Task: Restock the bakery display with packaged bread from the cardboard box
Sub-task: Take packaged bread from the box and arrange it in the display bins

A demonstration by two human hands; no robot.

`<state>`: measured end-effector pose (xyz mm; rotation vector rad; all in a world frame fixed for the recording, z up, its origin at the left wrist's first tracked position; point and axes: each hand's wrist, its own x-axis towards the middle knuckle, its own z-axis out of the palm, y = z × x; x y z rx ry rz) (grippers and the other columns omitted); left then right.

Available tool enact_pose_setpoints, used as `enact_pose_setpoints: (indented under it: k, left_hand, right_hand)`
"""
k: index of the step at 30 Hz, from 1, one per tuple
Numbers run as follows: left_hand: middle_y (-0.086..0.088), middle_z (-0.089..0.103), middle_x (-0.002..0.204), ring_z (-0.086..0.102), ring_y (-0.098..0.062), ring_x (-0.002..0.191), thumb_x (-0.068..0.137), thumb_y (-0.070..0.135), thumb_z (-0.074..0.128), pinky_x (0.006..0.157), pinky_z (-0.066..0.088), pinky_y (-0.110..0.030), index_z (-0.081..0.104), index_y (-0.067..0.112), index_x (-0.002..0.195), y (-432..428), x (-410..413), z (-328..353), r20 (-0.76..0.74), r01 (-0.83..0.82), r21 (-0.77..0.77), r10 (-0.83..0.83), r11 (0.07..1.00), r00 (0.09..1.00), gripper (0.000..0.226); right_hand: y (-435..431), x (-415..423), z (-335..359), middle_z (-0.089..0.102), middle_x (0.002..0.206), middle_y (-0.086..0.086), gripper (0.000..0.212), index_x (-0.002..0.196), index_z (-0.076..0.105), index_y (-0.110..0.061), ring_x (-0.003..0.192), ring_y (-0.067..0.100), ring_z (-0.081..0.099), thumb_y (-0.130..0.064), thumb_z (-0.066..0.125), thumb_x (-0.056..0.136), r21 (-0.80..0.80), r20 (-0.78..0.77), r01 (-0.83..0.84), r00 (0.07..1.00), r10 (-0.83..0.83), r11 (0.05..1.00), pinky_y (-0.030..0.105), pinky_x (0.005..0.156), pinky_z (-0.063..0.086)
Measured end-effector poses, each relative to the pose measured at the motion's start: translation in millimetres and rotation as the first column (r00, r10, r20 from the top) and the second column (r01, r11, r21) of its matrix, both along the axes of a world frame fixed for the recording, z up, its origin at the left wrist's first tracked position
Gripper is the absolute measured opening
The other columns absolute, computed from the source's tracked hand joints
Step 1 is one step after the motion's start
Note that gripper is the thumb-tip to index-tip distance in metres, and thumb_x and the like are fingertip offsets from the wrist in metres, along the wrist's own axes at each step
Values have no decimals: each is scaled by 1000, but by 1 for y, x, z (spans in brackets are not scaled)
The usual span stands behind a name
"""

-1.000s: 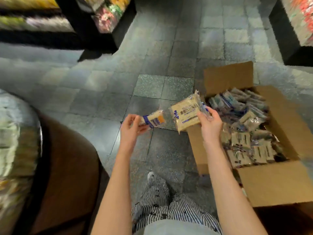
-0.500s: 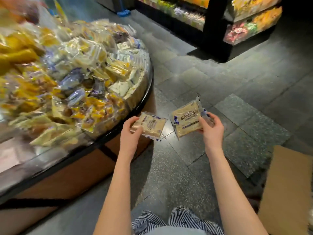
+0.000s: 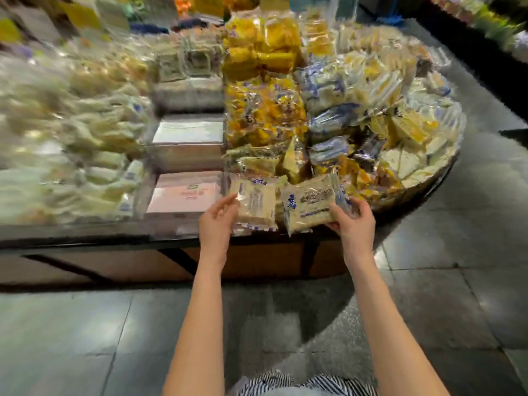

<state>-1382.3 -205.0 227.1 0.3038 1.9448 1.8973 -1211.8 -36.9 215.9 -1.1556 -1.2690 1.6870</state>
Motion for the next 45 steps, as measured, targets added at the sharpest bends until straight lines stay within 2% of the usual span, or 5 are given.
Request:
enact_pose_setpoints:
  k: [6,12,17,34,45]
  left_hand:
    - [-9,69,117,65,-24,110,96,0,57,93,53,-36,69,23,103,-48,-70,-2,124,-292,91,280,952,952,27]
    - [-5,69,105,68,-14,90,100,11,54,70,54,-28,64,15,107,-44,-122,2,225,-449,154,411,880,883,13]
    - [-13,67,120,66,-22,104,99,4,51,76,56,-31,62,19,120,-21,-184,6,231,-425,189,380,886,896,27]
    - [-10,60,122,62,-15,95,94,-7,52,62,52,-18,46,27,130,67,-364,8,188,-375,171,343,911,920,50]
    - [-22,55,130,62,-34,112,78,10,78,86,57,-40,53,37,105,108,-519,5,153,-299,222,270,928,951,46]
  right_hand:
    - [-15,-97,7,61,120,15,26,102,54,-24,102,23,67,-16,74,87,46,33,-148,989,147,988,42,86,58]
    - [-7,-173,5,59,118,20,29,103,49,-19,85,23,71,-10,72,87,59,-3,-279,960,279,959,27,67,59]
    - [20,-250,7,61,109,7,48,123,43,-17,78,1,69,-13,73,86,75,-20,-339,940,341,938,19,64,56]
    - [94,-437,3,54,139,-14,50,124,60,-48,129,22,53,-29,71,78,191,27,-462,885,465,866,55,100,49]
    - [98,-540,22,55,125,-9,46,132,57,-17,108,-16,52,1,64,89,279,9,-236,970,243,931,4,82,45]
